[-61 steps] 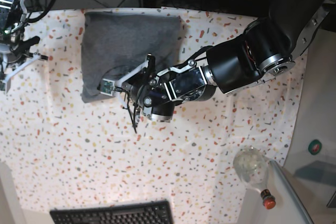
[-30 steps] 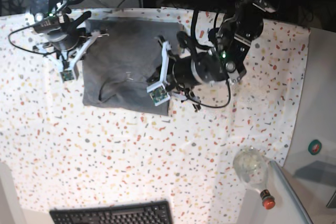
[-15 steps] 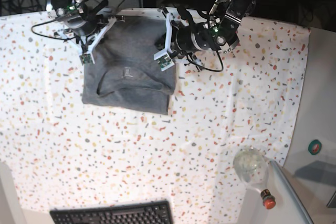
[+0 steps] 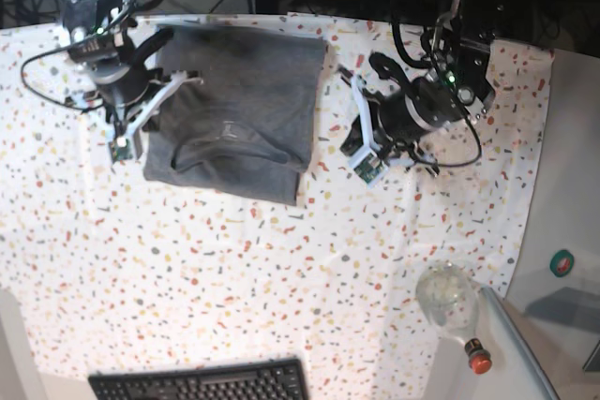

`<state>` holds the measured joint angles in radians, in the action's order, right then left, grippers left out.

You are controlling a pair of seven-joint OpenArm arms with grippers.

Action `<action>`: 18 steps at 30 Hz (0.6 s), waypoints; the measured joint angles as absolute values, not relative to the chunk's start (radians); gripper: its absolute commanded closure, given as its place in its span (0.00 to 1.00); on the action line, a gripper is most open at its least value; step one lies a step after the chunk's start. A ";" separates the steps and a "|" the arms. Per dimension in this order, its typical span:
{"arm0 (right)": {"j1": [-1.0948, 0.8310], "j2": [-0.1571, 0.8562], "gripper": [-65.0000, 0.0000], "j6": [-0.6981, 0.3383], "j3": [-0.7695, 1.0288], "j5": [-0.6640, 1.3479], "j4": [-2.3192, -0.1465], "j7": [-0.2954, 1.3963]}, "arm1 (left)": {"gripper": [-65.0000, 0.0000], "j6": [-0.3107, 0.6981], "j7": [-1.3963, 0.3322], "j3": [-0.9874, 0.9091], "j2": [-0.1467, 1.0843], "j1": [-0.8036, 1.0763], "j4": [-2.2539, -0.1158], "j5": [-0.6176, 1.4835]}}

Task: Layout the t-shirt on the table in an organized manner, then fold the t-shirt properly
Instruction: 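Grasp opposite sides of the shirt with both grippers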

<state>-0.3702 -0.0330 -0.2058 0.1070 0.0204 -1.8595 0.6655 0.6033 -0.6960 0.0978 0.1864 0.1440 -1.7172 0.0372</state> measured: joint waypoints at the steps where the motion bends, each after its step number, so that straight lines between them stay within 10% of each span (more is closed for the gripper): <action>1: -0.332 -0.030 1.00 -0.206 0.117 0.017 -1.860 0.715 | 1.00 0.604 -0.694 0.101 0.183 0.112 -1.709 0.043; 4: -0.244 -0.028 0.94 -0.207 0.118 0.021 -1.860 0.873 | 1.00 0.606 -0.669 0.134 0.172 0.050 -1.686 0.058; 10: -0.146 -0.033 0.49 -0.210 0.111 0.023 -1.858 0.922 | 0.47 0.607 -0.695 0.248 0.181 -0.055 -1.491 0.049; 18: -0.107 -0.033 0.42 -0.210 0.114 0.020 -1.757 0.925 | 0.55 0.607 -0.685 0.371 0.172 -0.131 -1.346 0.053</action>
<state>-0.1074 -0.0330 -0.2100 0.1143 0.0204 -1.7569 0.9249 0.6071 -0.6853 0.3714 0.1719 -0.1307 -1.3457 0.0528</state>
